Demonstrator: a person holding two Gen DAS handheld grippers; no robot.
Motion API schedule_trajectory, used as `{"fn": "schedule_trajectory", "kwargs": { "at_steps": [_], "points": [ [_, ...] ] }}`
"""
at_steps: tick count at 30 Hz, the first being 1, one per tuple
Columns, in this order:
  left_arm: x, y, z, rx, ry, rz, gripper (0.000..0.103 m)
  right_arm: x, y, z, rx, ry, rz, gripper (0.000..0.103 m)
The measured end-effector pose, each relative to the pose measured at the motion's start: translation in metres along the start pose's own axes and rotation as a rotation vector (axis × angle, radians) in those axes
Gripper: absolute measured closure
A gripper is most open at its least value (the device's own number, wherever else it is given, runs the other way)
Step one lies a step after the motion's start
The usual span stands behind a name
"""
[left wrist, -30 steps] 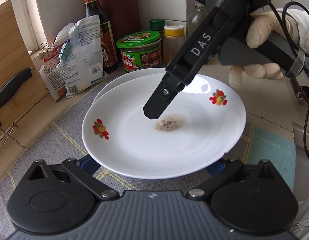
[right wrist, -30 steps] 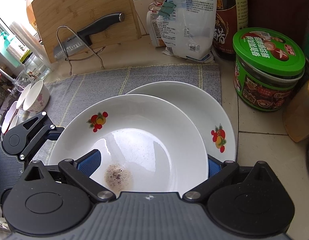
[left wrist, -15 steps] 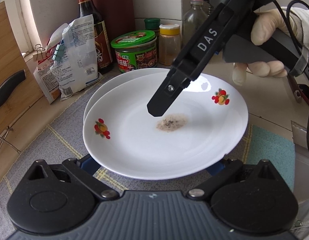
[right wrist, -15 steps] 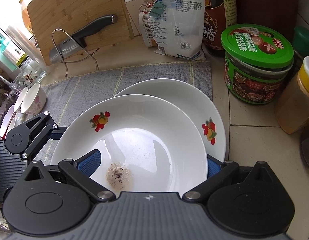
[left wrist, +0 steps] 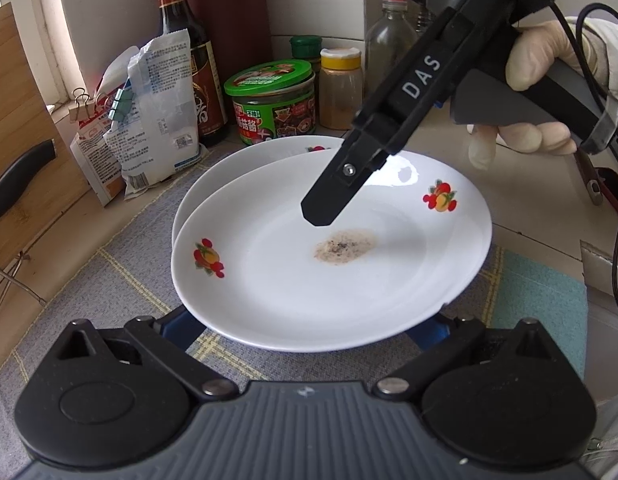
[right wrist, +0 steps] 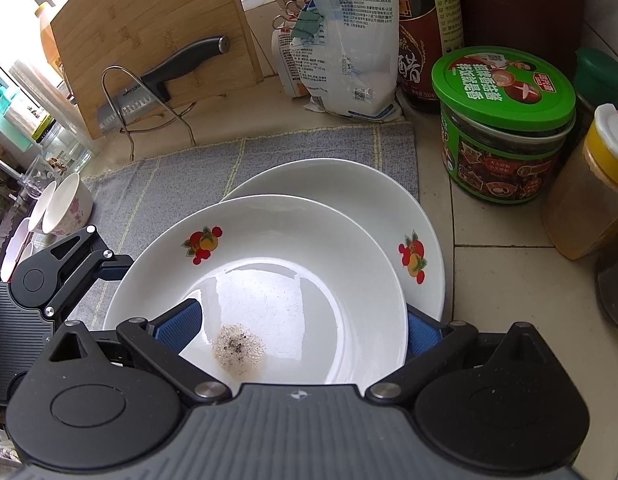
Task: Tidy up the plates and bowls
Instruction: 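Lower the stained plate onto the stack and open both grippers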
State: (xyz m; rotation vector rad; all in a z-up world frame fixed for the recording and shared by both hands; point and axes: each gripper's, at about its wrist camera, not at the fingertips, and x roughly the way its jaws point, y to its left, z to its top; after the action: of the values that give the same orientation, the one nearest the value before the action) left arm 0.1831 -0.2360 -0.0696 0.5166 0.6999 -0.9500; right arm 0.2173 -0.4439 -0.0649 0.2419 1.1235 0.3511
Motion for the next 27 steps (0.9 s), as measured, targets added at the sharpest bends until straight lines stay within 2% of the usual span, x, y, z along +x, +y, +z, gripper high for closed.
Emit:
{"fn": "schedule_trajectory", "kwargs": {
  "at_steps": [17, 27],
  "points": [
    [-0.0044, 0.0035, -0.0017, -0.003, -0.001, 0.040, 0.001, -0.0017, -0.0008, -0.0007, 0.010, -0.004, 0.005, 0.000],
    [-0.0051, 0.0037, -0.0017, -0.026, -0.001, 0.032, 0.001, -0.0040, 0.0007, -0.0010, 0.008, -0.003, -0.001, 0.000]
  ]
}}
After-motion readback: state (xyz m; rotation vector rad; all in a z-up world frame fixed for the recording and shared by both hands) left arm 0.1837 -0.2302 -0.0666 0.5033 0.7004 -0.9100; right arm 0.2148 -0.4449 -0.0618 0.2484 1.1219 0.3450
